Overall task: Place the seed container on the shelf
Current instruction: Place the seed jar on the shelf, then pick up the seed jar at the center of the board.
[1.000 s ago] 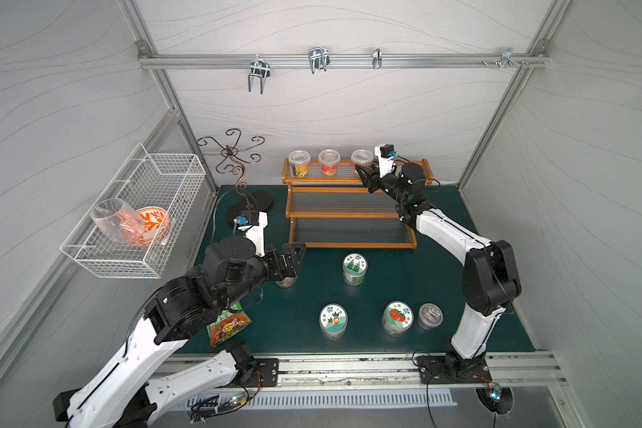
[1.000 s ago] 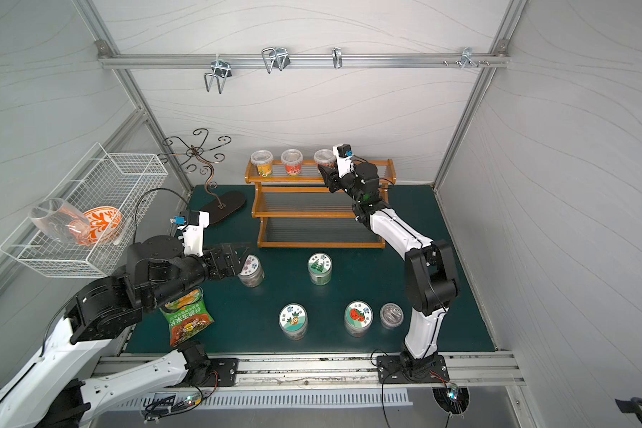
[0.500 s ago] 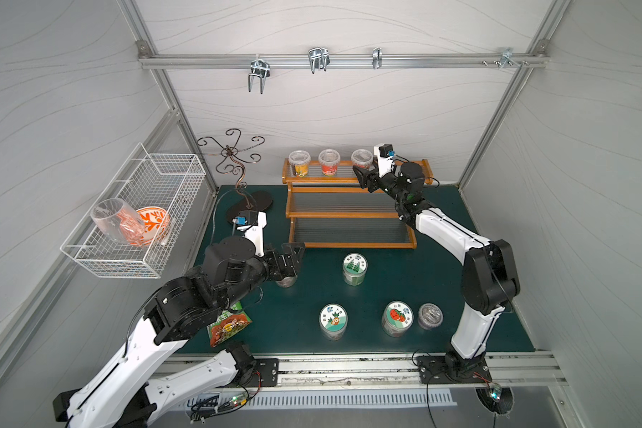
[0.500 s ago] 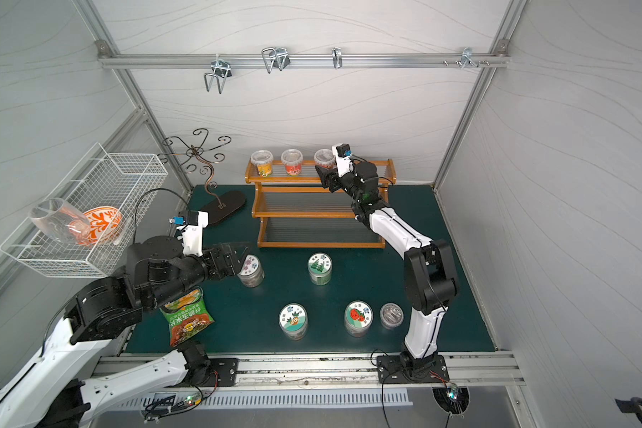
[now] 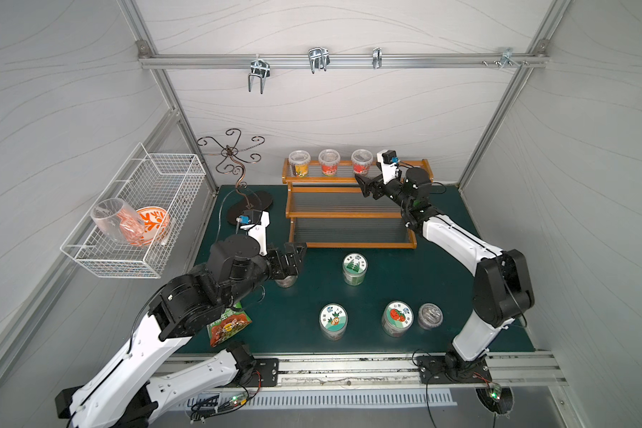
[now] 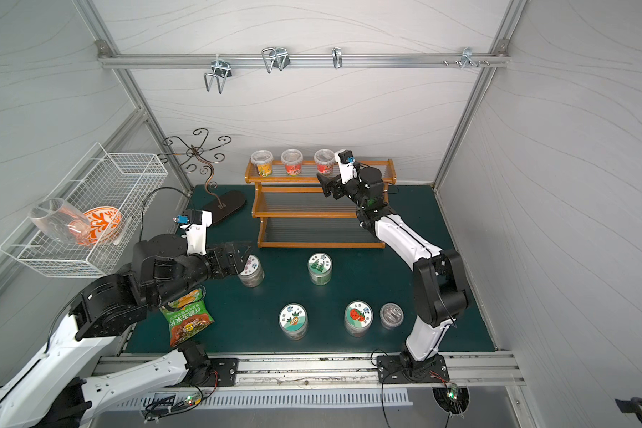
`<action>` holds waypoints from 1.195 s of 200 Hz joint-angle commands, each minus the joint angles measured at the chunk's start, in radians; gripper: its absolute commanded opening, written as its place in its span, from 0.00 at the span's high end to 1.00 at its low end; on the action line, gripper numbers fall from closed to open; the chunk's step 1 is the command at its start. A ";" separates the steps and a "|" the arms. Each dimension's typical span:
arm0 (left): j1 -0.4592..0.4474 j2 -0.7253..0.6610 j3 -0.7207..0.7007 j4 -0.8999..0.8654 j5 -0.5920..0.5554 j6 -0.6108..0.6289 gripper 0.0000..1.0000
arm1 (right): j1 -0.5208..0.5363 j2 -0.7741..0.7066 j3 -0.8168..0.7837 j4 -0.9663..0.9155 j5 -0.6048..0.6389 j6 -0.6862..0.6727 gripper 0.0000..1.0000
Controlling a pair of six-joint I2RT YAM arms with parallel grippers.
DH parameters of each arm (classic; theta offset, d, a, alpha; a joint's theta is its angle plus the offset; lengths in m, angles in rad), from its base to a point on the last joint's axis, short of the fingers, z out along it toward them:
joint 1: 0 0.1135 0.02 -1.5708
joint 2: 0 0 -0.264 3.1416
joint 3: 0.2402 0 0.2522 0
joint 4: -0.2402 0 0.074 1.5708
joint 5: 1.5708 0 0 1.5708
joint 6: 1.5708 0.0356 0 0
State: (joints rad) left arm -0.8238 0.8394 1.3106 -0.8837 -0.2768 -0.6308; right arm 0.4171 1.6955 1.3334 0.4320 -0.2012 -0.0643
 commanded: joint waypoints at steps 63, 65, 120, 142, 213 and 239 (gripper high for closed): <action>-0.002 -0.014 -0.038 0.072 0.052 0.019 0.00 | 0.000 -0.359 -0.246 -0.207 0.017 -0.017 0.01; -0.002 -0.013 -0.039 0.075 0.053 0.020 0.00 | 0.000 -0.372 -0.251 -0.216 0.021 -0.013 0.01; -0.002 0.054 -0.088 0.175 0.182 0.052 0.00 | -0.004 -0.594 -0.243 -0.613 0.152 0.099 0.01; -0.009 0.114 -0.101 0.243 0.231 0.064 0.00 | -0.016 -0.638 -0.220 -0.760 0.197 0.149 0.01; -0.177 0.420 -0.056 0.495 0.305 0.177 0.00 | -0.192 -0.683 -0.077 -1.090 0.110 0.427 0.01; -0.254 0.529 -0.029 0.587 0.315 0.269 0.00 | -0.273 -0.688 -0.043 -1.161 0.114 0.441 0.01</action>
State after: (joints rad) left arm -1.0180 1.2976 1.2137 -0.4641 0.0021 -0.4721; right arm 0.2043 1.0286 1.2533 -0.5983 -0.0692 0.3172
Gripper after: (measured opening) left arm 0.996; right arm 0.989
